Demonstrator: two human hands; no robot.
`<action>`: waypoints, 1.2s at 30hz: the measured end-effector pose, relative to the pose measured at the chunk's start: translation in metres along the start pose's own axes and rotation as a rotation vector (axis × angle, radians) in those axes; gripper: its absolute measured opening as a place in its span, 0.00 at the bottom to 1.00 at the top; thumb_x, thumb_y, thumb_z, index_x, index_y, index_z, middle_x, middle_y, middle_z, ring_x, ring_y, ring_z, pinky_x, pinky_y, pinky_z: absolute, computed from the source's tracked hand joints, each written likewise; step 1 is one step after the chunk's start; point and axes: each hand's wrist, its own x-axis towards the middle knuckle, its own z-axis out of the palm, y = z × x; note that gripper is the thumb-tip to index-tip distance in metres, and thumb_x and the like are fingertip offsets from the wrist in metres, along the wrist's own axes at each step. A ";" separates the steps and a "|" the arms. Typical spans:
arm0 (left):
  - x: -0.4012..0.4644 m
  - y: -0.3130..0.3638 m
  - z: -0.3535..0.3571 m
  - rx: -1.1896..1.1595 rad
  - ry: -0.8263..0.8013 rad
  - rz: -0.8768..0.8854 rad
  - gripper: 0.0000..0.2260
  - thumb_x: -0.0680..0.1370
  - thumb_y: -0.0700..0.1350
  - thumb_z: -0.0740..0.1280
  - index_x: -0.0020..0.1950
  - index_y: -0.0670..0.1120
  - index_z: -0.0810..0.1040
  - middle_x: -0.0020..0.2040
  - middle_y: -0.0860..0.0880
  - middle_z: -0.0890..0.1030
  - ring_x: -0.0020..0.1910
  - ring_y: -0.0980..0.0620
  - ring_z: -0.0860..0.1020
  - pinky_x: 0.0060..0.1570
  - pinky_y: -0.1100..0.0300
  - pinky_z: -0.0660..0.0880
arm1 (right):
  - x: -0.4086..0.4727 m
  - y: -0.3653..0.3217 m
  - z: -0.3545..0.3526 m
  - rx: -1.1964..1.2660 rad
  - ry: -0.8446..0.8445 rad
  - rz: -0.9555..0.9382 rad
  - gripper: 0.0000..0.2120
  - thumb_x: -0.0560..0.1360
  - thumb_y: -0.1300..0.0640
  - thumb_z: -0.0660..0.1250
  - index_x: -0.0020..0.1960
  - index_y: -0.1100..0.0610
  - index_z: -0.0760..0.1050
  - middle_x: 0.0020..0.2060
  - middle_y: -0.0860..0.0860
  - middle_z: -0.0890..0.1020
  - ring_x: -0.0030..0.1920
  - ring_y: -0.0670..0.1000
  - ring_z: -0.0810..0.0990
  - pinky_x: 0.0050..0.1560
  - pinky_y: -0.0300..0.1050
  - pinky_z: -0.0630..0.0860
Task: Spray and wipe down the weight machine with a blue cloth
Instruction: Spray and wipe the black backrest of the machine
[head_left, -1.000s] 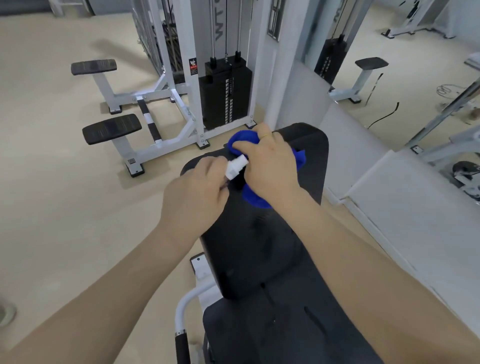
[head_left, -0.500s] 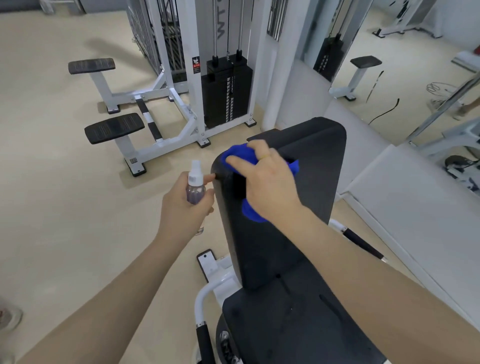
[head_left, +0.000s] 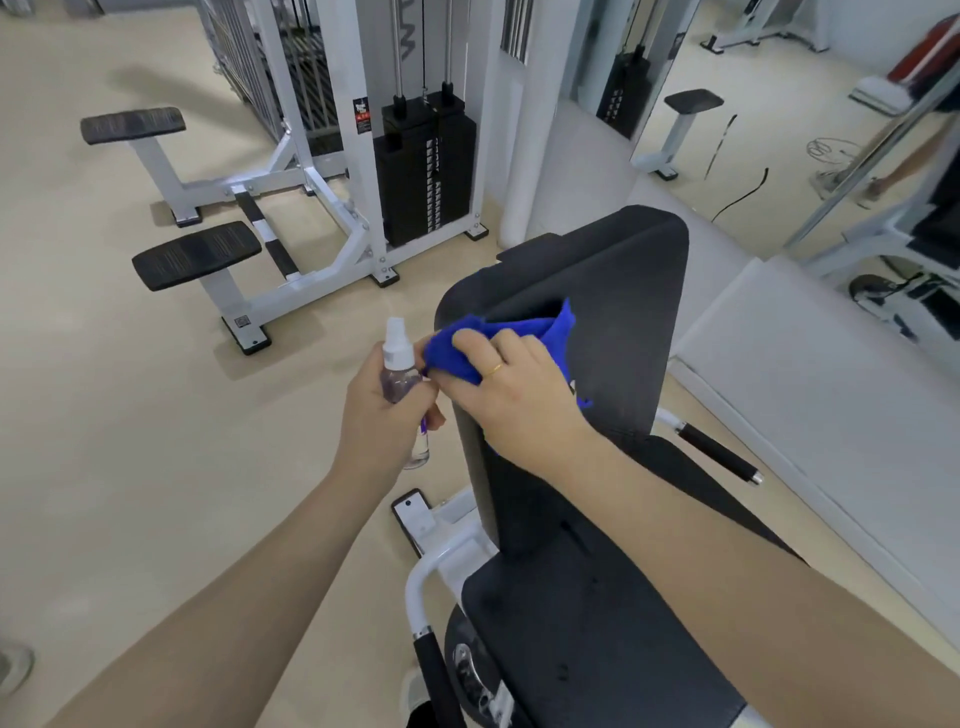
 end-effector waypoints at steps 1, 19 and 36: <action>0.000 -0.001 -0.001 -0.021 0.001 0.003 0.17 0.71 0.26 0.59 0.43 0.49 0.72 0.44 0.55 0.82 0.24 0.51 0.71 0.27 0.61 0.71 | -0.010 -0.007 0.006 -0.082 -0.060 -0.075 0.22 0.68 0.66 0.52 0.49 0.51 0.80 0.54 0.54 0.74 0.36 0.54 0.71 0.37 0.47 0.64; -0.007 -0.023 -0.005 0.265 0.008 0.079 0.26 0.67 0.40 0.62 0.66 0.51 0.71 0.45 0.71 0.76 0.37 0.51 0.76 0.42 0.52 0.77 | -0.037 -0.006 0.049 -0.040 0.339 0.099 0.23 0.73 0.66 0.62 0.63 0.47 0.68 0.54 0.53 0.65 0.42 0.55 0.67 0.40 0.50 0.69; -0.014 -0.033 0.046 0.573 0.048 0.437 0.31 0.71 0.38 0.64 0.73 0.46 0.60 0.75 0.47 0.58 0.67 0.76 0.53 0.55 0.84 0.57 | -0.035 0.020 0.032 0.402 0.185 0.518 0.26 0.71 0.69 0.60 0.66 0.52 0.70 0.59 0.64 0.72 0.53 0.66 0.74 0.54 0.58 0.74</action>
